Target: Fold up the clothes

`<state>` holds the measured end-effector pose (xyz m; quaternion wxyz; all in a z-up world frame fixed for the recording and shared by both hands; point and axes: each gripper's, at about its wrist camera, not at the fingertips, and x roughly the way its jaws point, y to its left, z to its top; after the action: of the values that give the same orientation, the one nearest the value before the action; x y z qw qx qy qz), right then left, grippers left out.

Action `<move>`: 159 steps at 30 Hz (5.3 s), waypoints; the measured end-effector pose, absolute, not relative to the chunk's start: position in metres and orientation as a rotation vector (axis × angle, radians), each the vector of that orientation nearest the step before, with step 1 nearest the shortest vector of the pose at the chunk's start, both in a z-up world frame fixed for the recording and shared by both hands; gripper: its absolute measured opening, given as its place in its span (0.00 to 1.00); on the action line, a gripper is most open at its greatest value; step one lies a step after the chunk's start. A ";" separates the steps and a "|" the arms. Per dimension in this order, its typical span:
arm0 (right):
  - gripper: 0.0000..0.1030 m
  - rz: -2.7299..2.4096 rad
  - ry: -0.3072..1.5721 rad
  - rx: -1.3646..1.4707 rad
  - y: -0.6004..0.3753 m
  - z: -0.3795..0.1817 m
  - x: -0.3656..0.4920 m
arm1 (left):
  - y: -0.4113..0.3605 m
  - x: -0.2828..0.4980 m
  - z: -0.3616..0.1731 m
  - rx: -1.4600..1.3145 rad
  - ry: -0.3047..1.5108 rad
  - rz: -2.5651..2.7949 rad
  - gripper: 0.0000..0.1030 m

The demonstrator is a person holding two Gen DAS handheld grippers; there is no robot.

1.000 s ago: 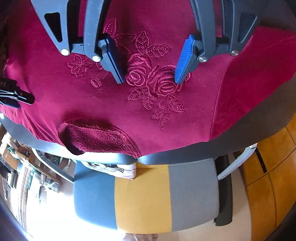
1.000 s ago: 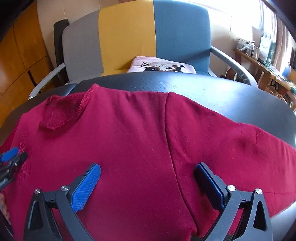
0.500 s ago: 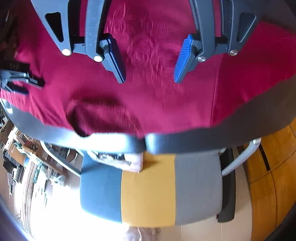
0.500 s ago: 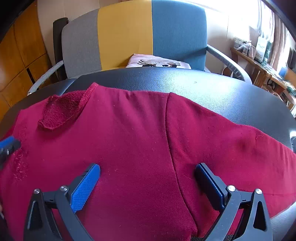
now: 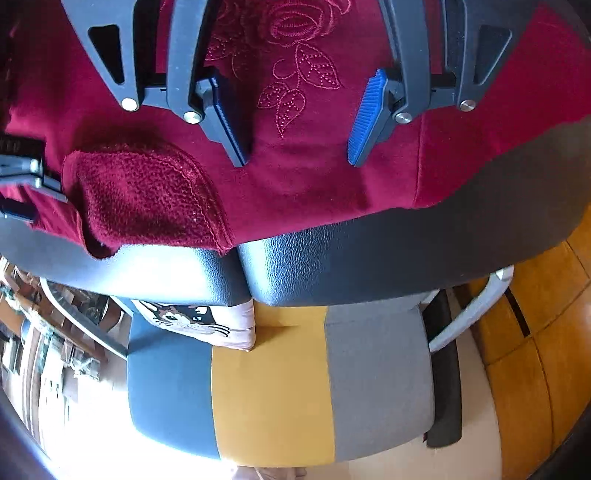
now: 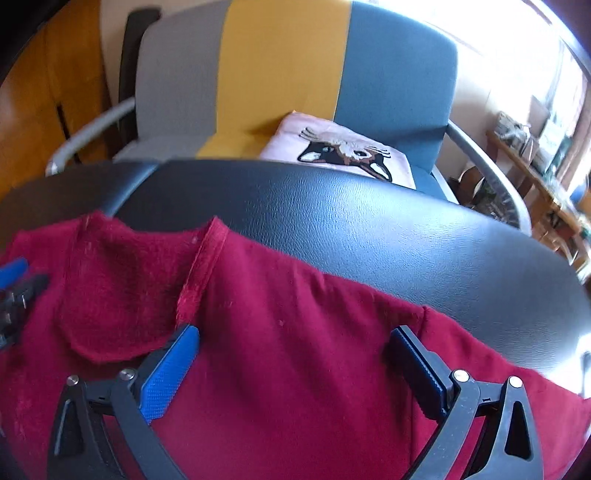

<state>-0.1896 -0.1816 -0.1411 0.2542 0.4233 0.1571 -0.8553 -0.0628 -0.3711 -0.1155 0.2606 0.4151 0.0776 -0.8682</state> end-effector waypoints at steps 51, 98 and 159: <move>1.00 -2.854 -0.649 1.235 0.285 -0.131 -0.167 | -0.272 0.024 -0.123 1.131 0.399 -2.520 0.64; 0.42 -2.083 0.137 1.022 -0.141 -0.099 -0.119 | -0.285 0.031 -0.124 1.089 0.542 -2.583 0.70; 1.00 -2.033 0.370 0.999 -0.096 -0.148 -0.055 | -0.358 -0.010 -0.032 0.982 0.837 -2.579 0.06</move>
<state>-0.0546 -0.0959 -0.1478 0.4105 0.3969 0.1468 -0.8077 -0.0103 -0.3584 -0.0324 0.1287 0.3377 0.2877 -0.8869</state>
